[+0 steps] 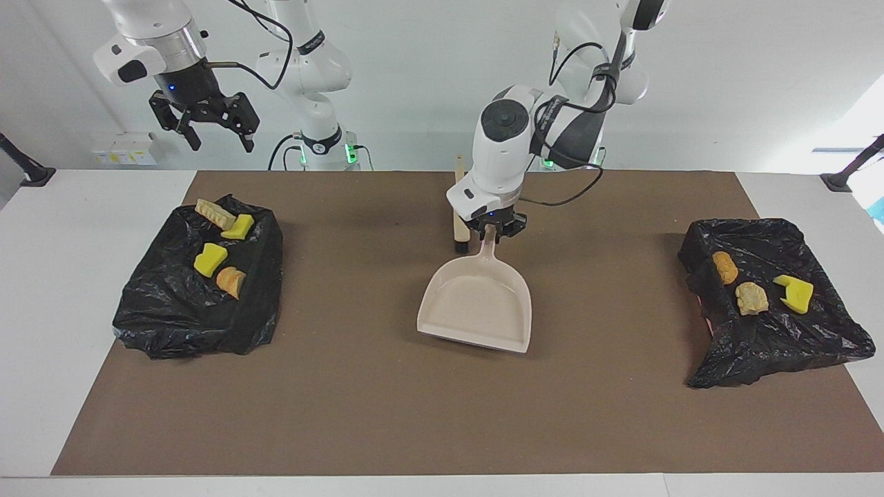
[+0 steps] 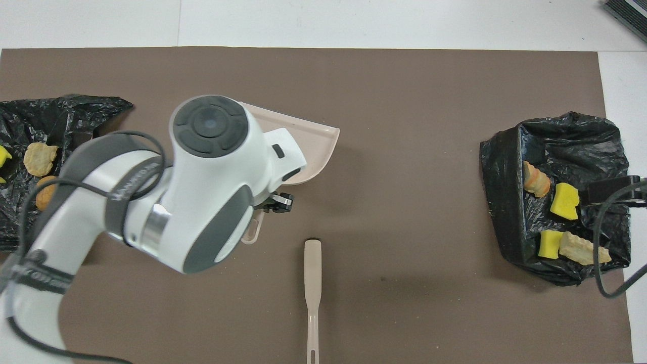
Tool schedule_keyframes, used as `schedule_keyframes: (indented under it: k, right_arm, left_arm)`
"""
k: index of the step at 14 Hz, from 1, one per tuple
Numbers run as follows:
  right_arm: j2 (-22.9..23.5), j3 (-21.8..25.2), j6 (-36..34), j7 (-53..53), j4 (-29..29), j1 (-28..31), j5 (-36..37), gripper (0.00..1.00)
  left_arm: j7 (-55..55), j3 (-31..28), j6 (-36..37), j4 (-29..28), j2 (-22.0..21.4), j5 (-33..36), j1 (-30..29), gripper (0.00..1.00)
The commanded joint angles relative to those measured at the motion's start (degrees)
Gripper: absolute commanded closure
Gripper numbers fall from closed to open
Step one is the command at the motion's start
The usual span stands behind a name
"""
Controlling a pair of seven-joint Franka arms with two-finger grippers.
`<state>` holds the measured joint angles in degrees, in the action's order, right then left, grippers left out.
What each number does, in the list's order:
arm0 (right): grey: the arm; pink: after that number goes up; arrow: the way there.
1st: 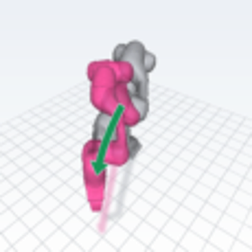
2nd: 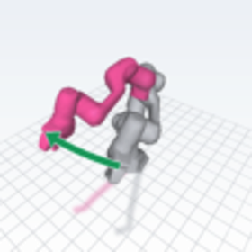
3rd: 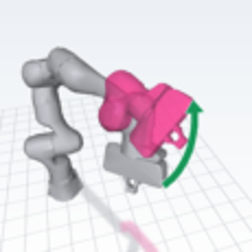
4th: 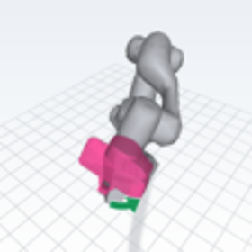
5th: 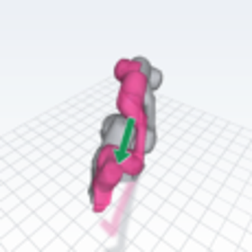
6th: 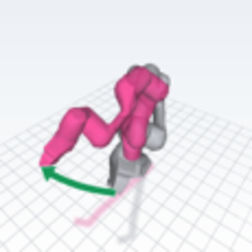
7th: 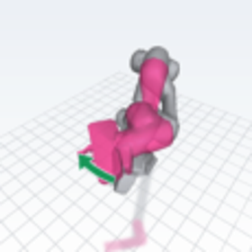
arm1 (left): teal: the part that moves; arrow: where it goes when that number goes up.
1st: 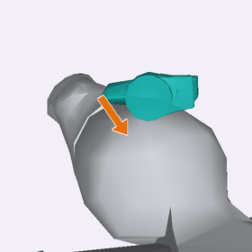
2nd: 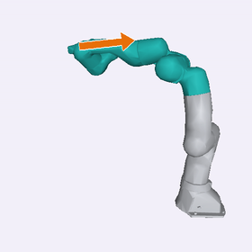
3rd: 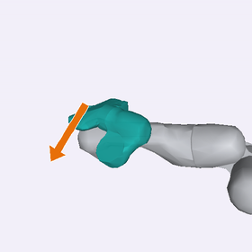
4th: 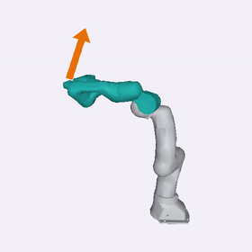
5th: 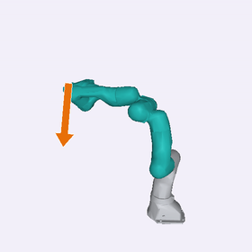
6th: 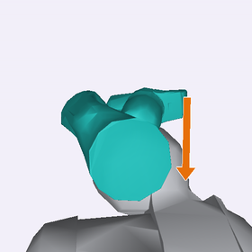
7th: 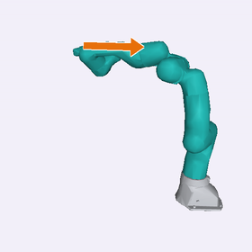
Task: Sweep and dump trash in bin
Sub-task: 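Lower the dustpan onto the table and open the left gripper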
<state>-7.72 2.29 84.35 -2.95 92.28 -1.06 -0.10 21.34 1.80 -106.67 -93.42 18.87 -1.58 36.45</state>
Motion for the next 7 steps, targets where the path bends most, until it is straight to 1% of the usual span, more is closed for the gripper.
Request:
schedule_keyframes:
  k: [1,3,5,7]
  right_arm:
    - [-0.1,-0.71,-1.46,4.07,-0.18,0.71,1.68,0.0]
    - [-1.33,-0.71,-1.65,7.16,1.58,0.71,1.77,0.0]
    - [-1.33,-0.62,-1.73,7.34,1.58,0.8,1.77,0.0]
    - [-1.34,-0.62,-1.82,7.17,1.67,0.8,1.86,0.0]
  left_arm:
    - [2.74,-1.01,-3.36,1.49,1.25,-1.75,0.64,1.0]
    - [2.92,-1.01,-5.21,1.32,1.52,-2.19,0.9,1.0]
    - [4.06,-1.01,-8.28,0.44,2.4,-2.81,0.99,1.0]
    - [4.24,-1.01,-9.69,0.52,4.58,-2.81,1.51,1.0]
